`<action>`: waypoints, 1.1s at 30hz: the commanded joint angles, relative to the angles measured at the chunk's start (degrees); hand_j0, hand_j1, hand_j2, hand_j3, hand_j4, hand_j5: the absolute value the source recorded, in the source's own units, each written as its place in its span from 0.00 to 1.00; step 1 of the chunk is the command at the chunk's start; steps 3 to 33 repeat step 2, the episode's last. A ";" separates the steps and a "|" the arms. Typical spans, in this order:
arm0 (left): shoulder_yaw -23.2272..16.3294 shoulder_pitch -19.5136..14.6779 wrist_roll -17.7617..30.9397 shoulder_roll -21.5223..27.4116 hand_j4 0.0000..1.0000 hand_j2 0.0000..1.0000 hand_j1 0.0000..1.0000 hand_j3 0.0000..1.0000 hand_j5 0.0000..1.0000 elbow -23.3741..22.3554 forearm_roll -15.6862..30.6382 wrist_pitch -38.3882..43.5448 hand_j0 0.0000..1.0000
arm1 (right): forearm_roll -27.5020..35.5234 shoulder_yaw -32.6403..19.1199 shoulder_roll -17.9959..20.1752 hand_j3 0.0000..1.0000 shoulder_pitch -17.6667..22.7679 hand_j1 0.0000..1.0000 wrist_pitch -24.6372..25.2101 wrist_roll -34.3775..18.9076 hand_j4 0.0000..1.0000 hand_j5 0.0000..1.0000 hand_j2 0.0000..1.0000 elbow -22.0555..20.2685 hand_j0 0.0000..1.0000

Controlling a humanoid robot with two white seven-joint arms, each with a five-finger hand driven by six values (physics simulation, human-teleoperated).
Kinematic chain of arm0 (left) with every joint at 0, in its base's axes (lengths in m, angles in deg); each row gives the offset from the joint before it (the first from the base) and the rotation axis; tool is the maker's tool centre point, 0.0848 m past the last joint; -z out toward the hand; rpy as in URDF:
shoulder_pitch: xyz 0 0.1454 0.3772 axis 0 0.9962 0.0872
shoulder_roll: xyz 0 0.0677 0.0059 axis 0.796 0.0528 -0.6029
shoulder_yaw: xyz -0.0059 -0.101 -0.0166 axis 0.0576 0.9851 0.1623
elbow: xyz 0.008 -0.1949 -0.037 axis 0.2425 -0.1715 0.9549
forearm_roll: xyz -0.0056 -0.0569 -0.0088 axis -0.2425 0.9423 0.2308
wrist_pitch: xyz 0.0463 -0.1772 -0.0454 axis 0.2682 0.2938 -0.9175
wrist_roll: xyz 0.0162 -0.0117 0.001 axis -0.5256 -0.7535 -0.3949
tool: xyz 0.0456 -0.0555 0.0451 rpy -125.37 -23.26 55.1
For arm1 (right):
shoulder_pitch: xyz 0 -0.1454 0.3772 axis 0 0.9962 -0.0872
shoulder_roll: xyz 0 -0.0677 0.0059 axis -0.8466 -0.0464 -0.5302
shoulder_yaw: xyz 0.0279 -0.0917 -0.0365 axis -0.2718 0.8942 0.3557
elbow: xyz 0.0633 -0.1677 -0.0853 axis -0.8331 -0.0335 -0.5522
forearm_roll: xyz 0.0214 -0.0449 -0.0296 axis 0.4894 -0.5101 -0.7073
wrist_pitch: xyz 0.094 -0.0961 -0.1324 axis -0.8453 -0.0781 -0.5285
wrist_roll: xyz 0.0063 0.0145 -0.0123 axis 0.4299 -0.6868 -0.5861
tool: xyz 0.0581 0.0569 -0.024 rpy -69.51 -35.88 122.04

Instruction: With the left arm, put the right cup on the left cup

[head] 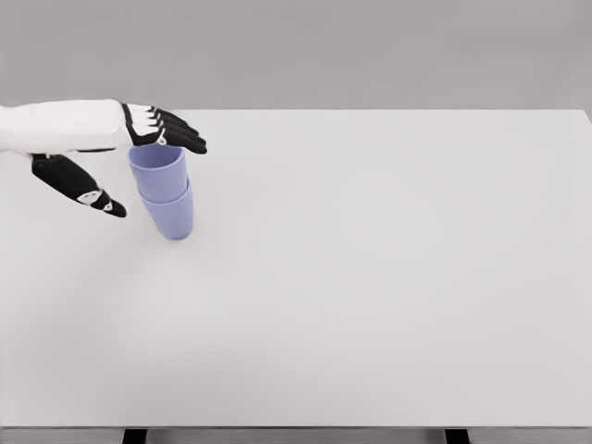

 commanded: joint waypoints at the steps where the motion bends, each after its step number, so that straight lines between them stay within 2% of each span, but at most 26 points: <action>1: 0.71 0.26 -0.02 1.56 1.00 1.00 1.00 1.00 1.00 4.09 3.40 0.17 1.00 | -0.01 0.00 0.00 1.00 0.00 1.00 -0.01 -0.01 1.00 1.00 1.00 0.01 1.00; 33: 0.80 0.61 -0.02 1.56 1.00 1.00 1.00 1.00 1.00 4.09 3.48 0.17 1.00 | -0.01 0.00 0.00 1.00 0.00 1.00 -0.01 -0.01 1.00 1.00 1.00 0.01 1.00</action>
